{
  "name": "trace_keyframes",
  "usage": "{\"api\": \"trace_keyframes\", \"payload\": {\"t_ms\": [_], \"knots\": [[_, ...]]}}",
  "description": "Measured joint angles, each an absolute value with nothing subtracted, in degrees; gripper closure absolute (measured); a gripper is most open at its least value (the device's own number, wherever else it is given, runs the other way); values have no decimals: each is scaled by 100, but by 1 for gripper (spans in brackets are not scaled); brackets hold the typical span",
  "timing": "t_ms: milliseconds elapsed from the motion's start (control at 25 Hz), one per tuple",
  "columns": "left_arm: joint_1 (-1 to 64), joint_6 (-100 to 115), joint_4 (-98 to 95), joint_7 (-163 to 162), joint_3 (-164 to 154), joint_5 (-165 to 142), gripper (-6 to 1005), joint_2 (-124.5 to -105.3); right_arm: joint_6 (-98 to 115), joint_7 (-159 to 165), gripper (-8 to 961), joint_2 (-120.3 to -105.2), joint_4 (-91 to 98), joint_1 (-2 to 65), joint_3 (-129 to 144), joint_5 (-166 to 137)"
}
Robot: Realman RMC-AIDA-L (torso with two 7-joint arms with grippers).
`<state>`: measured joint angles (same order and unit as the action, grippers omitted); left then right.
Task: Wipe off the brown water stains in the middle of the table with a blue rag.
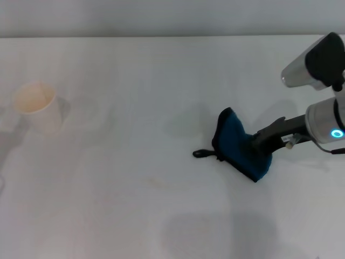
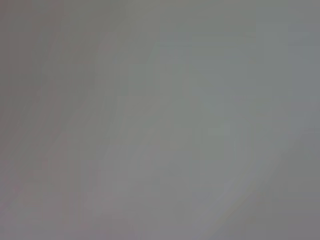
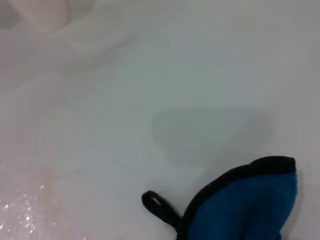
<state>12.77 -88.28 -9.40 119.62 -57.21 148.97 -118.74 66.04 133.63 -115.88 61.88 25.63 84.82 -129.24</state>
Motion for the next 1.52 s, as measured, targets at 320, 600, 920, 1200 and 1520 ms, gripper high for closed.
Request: {"api": "trace_keyframes", "payload": {"t_ms": [320,600,920,1200,1520], "knots": [[1229,-8842,-940,11942,-5722,14913,127,-11869,6287,13326,824,-11580,6276,2538,8902,-12869],[1221,-8842,-940,11934,-5721,14915,126,-11856,5915,13317,598,-11584,6365,2491,9231,-12851],[1201,-8842,-940,11930,-5713,14982,127,-11847,5958,13296,289,-11546,6543,2415,9077,-12407],[1217,-8841,-940,11930,-5712,14999,127,-11848,6190,13254,136,-11546,6568,2433,9059,-12293],[1189,-8810,-940,11923,-5713,15012,126,-11848,5869,12512,95,-11532,6180,2114,8072,-10600]]}}
